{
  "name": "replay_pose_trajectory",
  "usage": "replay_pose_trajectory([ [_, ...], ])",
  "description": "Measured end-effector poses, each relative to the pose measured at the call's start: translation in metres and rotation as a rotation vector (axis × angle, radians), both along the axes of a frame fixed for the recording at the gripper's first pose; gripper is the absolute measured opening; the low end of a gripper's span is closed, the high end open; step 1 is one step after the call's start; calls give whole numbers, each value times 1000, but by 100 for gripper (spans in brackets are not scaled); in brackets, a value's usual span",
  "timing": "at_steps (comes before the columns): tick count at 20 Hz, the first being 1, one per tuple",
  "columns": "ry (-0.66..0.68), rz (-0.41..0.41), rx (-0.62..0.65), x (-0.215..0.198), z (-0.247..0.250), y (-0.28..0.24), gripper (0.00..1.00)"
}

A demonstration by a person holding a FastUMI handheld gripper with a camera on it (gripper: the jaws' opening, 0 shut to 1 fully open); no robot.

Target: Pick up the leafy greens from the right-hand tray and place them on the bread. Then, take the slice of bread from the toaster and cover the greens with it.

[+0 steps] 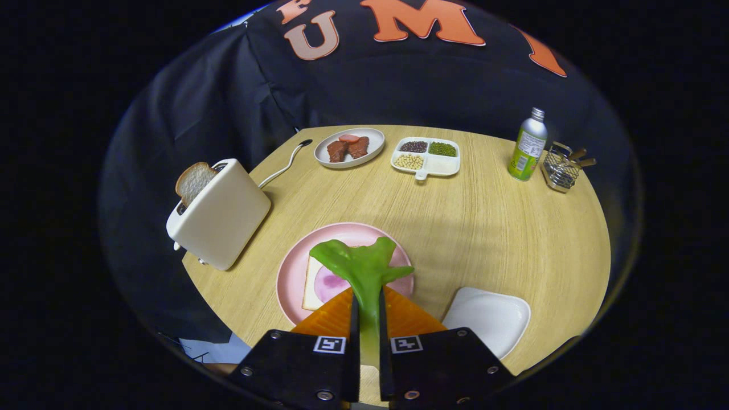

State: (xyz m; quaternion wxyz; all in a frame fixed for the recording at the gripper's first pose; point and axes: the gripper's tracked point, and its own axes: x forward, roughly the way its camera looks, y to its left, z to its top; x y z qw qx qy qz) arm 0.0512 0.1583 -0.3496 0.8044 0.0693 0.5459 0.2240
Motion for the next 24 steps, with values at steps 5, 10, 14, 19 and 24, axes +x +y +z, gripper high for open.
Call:
replay_pose_trajectory([
  [5, 37, 17, 15, 5, -15, 26, 14],
  [10, 26, 7, 8, 16, -25, 38, 16],
  [14, 16, 33, -13, 16, -35, 48, 19],
  [19, 10, 75, -11, 10, -40, 61, 26],
  [24, -24, 109, -34, 7, -39, 67, 43],
])
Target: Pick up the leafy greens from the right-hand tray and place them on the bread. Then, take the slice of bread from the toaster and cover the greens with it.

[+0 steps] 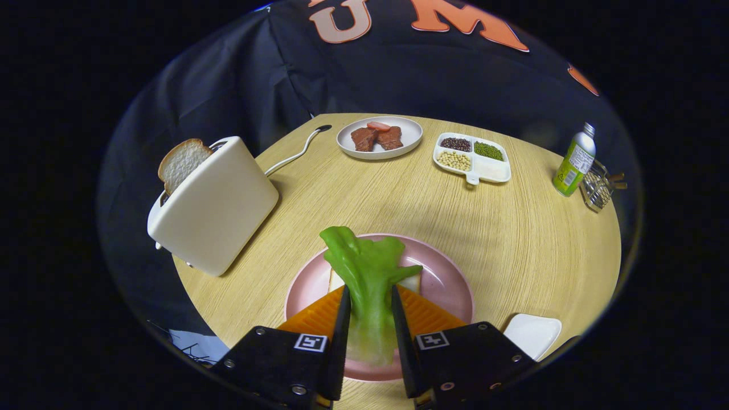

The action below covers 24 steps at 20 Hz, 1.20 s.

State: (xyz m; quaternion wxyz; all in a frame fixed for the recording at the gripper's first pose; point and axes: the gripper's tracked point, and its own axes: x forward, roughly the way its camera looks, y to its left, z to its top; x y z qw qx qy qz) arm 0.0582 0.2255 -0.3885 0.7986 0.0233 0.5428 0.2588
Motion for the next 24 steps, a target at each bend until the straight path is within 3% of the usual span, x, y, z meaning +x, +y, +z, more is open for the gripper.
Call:
replay_pose_trajectory([
  [4, -36, 55, -72, -5, -5, 1, 56],
  [9, -42, 70, -136, -5, -12, 2, 62],
  [11, -53, 50, -115, 1, 1, 5, 64],
  [16, -89, 12, -47, 16, 58, 19, 83],
  [24, -97, 15, 8, 28, 135, 59, 97],
])
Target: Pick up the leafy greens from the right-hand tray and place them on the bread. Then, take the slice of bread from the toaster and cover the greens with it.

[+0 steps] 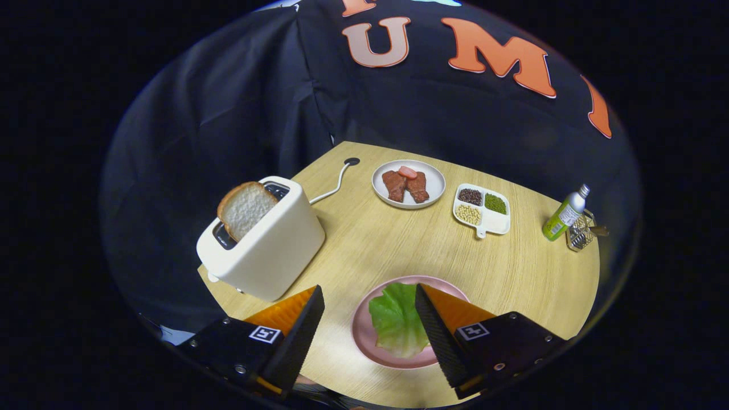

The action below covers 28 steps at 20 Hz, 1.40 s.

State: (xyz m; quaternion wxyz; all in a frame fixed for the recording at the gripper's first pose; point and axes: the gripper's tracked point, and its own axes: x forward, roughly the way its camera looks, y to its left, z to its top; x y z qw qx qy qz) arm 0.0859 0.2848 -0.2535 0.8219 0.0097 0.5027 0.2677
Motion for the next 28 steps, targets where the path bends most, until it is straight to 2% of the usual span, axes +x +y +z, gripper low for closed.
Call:
replay_pose_trajectory([
  [6, 11, 12, 25, 8, 40, 50, 98],
  [9, 58, 28, 47, 3, 55, 83, 98],
  [16, 86, 63, 52, 5, 79, 156, 98],
  [23, 146, 46, 21, 18, 66, 200, 96],
  [28, 204, 32, -51, 17, 36, 208, 96],
])
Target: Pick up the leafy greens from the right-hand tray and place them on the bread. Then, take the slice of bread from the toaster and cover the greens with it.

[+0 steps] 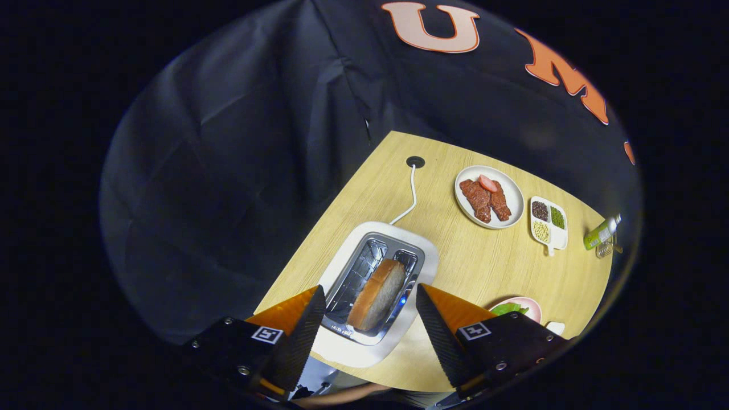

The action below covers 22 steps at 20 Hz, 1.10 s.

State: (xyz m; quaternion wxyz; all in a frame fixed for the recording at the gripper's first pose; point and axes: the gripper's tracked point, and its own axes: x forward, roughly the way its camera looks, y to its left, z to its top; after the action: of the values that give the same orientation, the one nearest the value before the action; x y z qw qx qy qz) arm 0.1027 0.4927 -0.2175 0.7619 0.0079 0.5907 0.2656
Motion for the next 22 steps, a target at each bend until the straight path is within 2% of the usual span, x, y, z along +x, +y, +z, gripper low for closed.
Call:
replay_pose_trajectory([
  [3, -12, -32, -32, 5, -6, 4, 92],
  [9, 21, -24, -94, -6, -26, 5, 77],
  [13, 56, -75, -102, -7, -34, 3, 62],
  [15, 66, -116, -124, -4, -38, -4, 50],
  [16, 62, -138, -118, 0, -38, -5, 40],
  [17, 71, -151, -107, 1, -39, -6, 35],
  [18, 82, -164, -88, 0, -38, -6, 25],
  [22, 100, -182, 2, 1, -24, -9, 18],
])
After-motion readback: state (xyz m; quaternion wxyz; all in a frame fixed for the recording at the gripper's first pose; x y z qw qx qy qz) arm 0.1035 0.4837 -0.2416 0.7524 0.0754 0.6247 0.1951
